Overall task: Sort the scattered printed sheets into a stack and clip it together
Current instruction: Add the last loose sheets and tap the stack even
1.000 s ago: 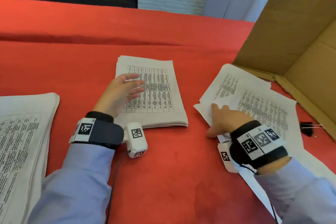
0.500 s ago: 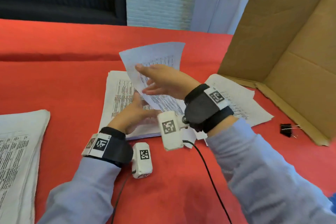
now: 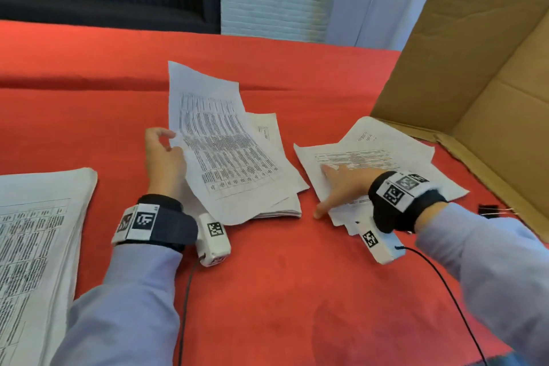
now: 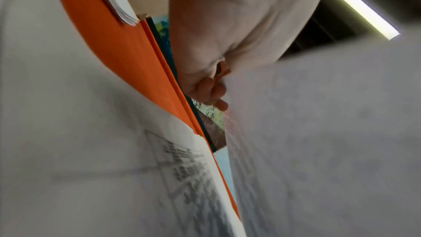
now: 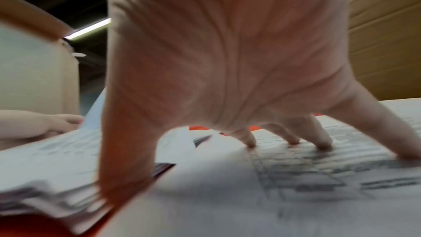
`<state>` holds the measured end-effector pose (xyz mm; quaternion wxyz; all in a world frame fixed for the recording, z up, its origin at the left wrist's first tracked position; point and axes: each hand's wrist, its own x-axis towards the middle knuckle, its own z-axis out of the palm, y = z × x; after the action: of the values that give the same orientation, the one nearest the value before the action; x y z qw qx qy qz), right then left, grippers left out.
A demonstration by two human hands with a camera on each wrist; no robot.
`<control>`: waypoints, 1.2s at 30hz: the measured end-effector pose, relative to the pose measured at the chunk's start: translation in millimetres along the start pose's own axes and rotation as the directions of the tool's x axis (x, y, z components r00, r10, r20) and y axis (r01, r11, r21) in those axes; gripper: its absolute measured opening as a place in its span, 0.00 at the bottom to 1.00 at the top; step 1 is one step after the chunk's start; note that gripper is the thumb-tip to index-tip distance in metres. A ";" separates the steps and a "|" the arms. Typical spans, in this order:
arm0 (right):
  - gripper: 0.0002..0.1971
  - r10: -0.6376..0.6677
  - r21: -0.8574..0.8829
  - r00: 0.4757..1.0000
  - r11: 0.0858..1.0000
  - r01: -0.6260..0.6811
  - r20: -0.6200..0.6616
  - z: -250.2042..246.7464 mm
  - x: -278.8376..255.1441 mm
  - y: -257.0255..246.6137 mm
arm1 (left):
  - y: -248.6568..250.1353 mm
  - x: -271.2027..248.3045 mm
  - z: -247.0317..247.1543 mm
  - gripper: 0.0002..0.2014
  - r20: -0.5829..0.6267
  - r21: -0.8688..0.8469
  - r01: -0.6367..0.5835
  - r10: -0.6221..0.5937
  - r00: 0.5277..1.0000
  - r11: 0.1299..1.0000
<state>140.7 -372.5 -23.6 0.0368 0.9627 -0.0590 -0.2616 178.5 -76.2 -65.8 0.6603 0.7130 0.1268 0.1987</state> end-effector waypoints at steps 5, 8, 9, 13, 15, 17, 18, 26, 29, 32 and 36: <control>0.23 -0.113 -0.072 0.942 0.993 0.095 -0.315 -10.5 -2.6 6.0 | -7.0 4.6 -3.1 0.21 0.065 0.112 0.018 -0.026 0.998 0.994; 0.19 -0.229 -0.151 0.807 0.973 0.174 -0.544 -38.8 -7.7 29.6 | -2.5 -0.4 -2.1 0.16 0.190 0.153 0.044 -0.073 0.979 0.987; 0.19 -0.299 -0.182 0.732 0.954 0.237 -0.612 -44.5 -8.3 38.1 | -0.8 -3.8 -1.2 0.13 0.238 0.166 0.071 -0.110 0.965 0.984; 0.19 -0.555 -0.426 0.564 0.832 0.356 -0.612 -31.0 -9.0 65.7 | -0.7 -10.4 0.8 0.09 0.359 0.186 0.167 -0.226 0.906 0.968; 0.19 -0.517 -0.398 0.708 0.848 0.350 -0.480 -15.2 -11.9 76.8 | -1.1 -8.1 0.5 0.11 0.311 0.176 0.147 -0.197 0.930 0.973; 0.23 -0.356 -0.256 0.893 0.923 0.288 -0.277 -0.7 -16.9 84.1 | 1.7 -5.7 -0.2 0.11 0.269 0.165 0.145 -0.186 0.945 0.976; 0.31 -0.300 -0.218 0.936 0.941 0.258 -0.185 5.4 -19.3 85.0 | 3.0 -4.7 -0.8 0.13 0.281 0.178 0.138 -0.185 0.942 0.974; 0.26 -0.201 -0.470 0.921 0.882 0.023 -0.333 34.3 -14.9 51.7 | 2.9 -6.5 -3.2 0.28 0.424 0.364 0.152 -0.308 0.851 0.919; 0.18 -0.304 -0.464 0.830 0.884 0.062 -0.467 5.2 -14.1 46.6 | 7.0 -7.6 -7.1 0.28 0.462 0.395 0.130 -0.319 0.828 0.909; 0.14 -0.395 -0.388 0.572 0.911 0.142 -0.719 -26.5 -26.9 22.0 | 6.6 -3.9 -11.5 0.26 0.432 0.355 0.084 -0.243 0.868 0.931; 0.14 -0.601 -0.549 0.235 0.796 0.253 -0.764 -30.8 -44.7 -21.1 | 5.0 0.9 -17.6 0.17 0.276 0.318 -0.002 -0.091 0.957 0.948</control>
<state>120.1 -344.4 23.1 0.1400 0.8963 0.2833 0.3112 171.0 -60.6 -59.9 0.5537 0.8274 0.0758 0.0552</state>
